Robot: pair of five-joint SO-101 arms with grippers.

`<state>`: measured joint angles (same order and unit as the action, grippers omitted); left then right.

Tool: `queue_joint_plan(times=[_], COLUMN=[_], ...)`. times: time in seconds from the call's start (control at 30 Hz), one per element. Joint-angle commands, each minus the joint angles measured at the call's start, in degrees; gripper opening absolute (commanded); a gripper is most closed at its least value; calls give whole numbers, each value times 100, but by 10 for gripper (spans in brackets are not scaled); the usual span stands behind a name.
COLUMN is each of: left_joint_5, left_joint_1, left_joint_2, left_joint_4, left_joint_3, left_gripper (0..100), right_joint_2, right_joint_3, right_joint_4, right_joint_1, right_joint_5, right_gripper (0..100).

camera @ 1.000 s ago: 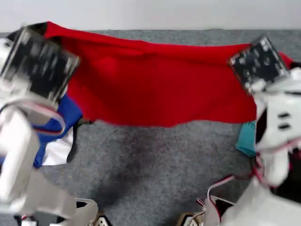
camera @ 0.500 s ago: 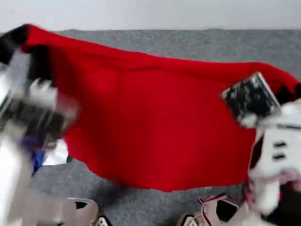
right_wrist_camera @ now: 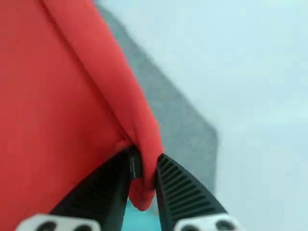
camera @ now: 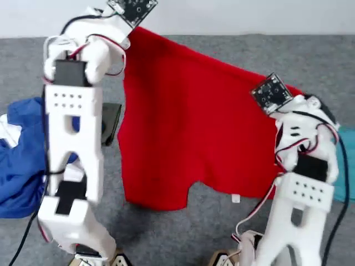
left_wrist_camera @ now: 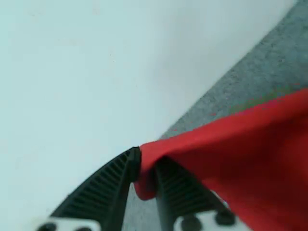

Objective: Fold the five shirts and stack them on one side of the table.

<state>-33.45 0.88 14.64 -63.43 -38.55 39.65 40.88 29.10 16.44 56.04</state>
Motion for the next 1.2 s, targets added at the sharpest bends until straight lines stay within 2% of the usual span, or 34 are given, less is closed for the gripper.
queue_joint_plan(times=[0.0, 0.1, 0.23, 0.33, 0.67, 0.73, 0.83, 1.17], left_joint_5=[-53, -53, -62, -62, -62, -62, -62, -62], left_joint_1=[-105, -114, -88, -97, -158, -105, -70, 18], left_joint_2=[466, 862, 1336, 1679, 2884, 3015, 3024, 3077], left_joint_4=[1020, 1565, 2277, 2470, 2347, 2004, 1029, -3130], left_joint_3=[-48, -84, -207, -409, -1675, -1842, -2105, -3169], left_gripper=[14, 14, 14, 14, 14, 14, 14, 14], right_joint_2=[-673, -1393, -2273, -2791, -4171, -4242, -4101, -3125], right_joint_3=[0, 0, 0, -26, -1495, -1626, -1688, -1697], right_joint_4=[-1411, -2545, -3925, -4787, -5015, -4857, -4163, -356], right_joint_1=[-4, -119, -365, -523, -558, -558, -585, -549], right_joint_5=[53, 79, 580, 809, 879, 888, 888, 897], right_gripper=[11, 11, 11, 11, 11, 11, 11, 12])
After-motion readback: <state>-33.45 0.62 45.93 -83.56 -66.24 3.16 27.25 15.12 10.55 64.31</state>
